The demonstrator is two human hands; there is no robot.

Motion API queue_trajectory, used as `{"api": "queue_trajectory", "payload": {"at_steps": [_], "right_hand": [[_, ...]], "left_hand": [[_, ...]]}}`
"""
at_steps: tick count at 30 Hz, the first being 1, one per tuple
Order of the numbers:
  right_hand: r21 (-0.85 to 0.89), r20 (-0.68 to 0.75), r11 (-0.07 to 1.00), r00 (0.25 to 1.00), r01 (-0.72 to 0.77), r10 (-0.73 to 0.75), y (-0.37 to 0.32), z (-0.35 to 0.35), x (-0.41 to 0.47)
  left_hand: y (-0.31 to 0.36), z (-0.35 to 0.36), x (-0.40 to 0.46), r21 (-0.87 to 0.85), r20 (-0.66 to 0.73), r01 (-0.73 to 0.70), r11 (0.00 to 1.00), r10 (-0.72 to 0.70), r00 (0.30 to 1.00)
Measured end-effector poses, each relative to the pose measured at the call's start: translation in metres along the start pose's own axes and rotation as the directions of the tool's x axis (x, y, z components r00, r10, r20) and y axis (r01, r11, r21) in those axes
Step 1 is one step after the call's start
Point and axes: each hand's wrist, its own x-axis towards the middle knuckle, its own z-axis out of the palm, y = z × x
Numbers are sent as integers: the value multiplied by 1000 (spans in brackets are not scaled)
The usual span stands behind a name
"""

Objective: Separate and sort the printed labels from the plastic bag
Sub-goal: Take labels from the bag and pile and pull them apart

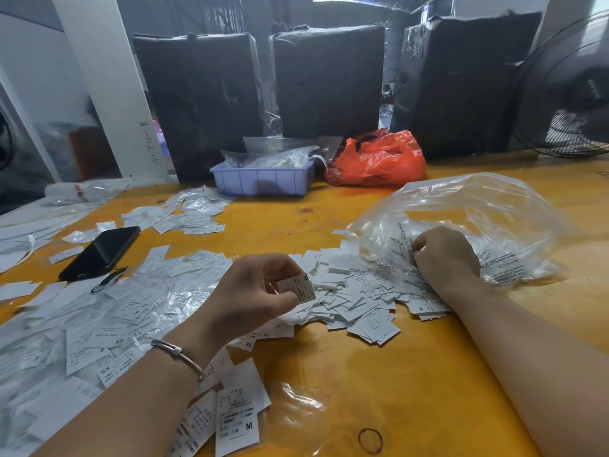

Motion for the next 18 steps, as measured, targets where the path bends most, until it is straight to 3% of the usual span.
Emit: {"api": "queue_trajectory", "payload": {"at_steps": [8, 11, 16, 18], "right_hand": [[89, -260, 996, 966, 32, -8, 3, 0, 3], [136, -269, 990, 963, 35, 3, 4, 1, 3], [408, -399, 897, 917, 172, 6, -2, -6, 0], [626, -286, 766, 957, 143, 56, -10, -7, -6]], "left_hand": [[-1, 0, 0, 6, -6, 1, 1000, -1, 1000], [-1, 0, 0, 1, -10, -1, 1000, 1, 1000], [0, 0, 1, -24, -5, 19, 1000, -20, 1000], [1, -1, 2, -74, -19, 48, 996, -49, 999]]}}
